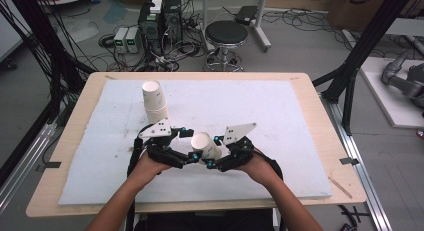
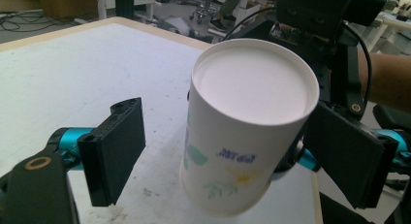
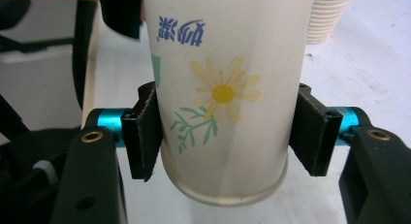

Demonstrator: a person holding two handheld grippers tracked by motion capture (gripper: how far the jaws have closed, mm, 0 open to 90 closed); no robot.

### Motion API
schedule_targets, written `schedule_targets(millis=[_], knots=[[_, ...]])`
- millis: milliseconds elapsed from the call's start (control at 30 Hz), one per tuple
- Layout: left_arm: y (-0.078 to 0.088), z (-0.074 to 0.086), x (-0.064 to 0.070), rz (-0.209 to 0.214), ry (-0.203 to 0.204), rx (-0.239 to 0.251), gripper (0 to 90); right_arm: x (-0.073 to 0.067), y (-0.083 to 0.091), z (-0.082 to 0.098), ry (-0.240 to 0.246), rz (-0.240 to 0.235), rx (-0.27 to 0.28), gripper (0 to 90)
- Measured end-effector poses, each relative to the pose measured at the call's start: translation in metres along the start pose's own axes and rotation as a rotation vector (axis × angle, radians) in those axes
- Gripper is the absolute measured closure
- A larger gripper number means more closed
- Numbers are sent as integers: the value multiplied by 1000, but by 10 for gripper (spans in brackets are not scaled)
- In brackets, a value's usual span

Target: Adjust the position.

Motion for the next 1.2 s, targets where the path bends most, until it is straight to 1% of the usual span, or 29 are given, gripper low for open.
schedule_targets(millis=[100,167,200,233,300,367,467,500,533,567,600,633,700,767,800,833,867,933,967,1033,1100,1133,1167,1200], knots=[[5,-3,0,-9,-7,-14,153,1,4,-4,11,0,-19,355],[12,-7,-1,-12,-15,-21,153,1,6,-7,26,-1,-36,355],[14,-9,-1,-10,-12,-22,153,1,7,-9,31,-3,-35,355],[17,-10,-2,-10,-19,-26,153,1,8,-10,37,-7,-34,355],[18,-10,-2,-8,-18,-27,153,1,9,-12,46,-9,-44,355],[20,-12,-3,6,-23,-46,153,0,9,-14,63,-7,-62,355],[19,-14,-3,28,-28,-68,153,1,7,-17,93,3,-106,355],[18,-14,-3,33,-32,-78,153,1,6,-17,101,3,-117,355],[18,-14,-3,33,-32,-78,153,1,5,-18,105,0,-128,355],[16,-15,-2,40,-38,-93,153,1,4,-19,112,0,-138,355],[16,-15,-2,40,-38,-93,153,1,3,-19,120,-2,-152,355],[13,-16,-1,48,-46,-112,153,1,2,-20,124,-2,-160,355],[11,-17,0,51,-54,-130,154,1,-1,-21,132,-9,-189,355],[10,-17,0,54,-55,-138,155,-1,-4,-22,152,-8,-232,355],[8,-18,0,56,-64,-152,155,-1,-4,-22,152,-8,-232,355],[6,-18,0,57,-67,-168,155,-3,-6,-25,169,-19,-257,355],[6,-18,0,57,-67,-168,156,-3,-6,-25,169,-19,-257,355],[5,-19,0,61,-71,-183,157,-4,-8,-28,189,-19,-275,354],[4,-18,1,63,-75,-198,158,-5,-9,-30,205,-17,-299,354],[4,-18,1,67,-74,-206,159,-6,-10,-31,205,-15,-304,353],[2,-17,1,72,-74,-223,162,-6,-10,-34,207,-17,-327,353],[2,-17,1,72,-74,-223,164,-6,-11,-35,208,-17,-340,353],[0,-17,1,79,-80,-237,171,-7,-11,-36,214,-15,-344,353],[-1,-16,2,79,-83,-240,176,-7,-12,-37,219,-18,-354,352]])
Point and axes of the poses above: each handheld gripper's, and its own axes: y roughly backward along the jaws, z roughly out of its underside, x roughly to its right, the point moved 1 cm from there along -y, roughly forward along the jaws, and after that the axes turned 2 degrees about -y, right-handed, at the moved point
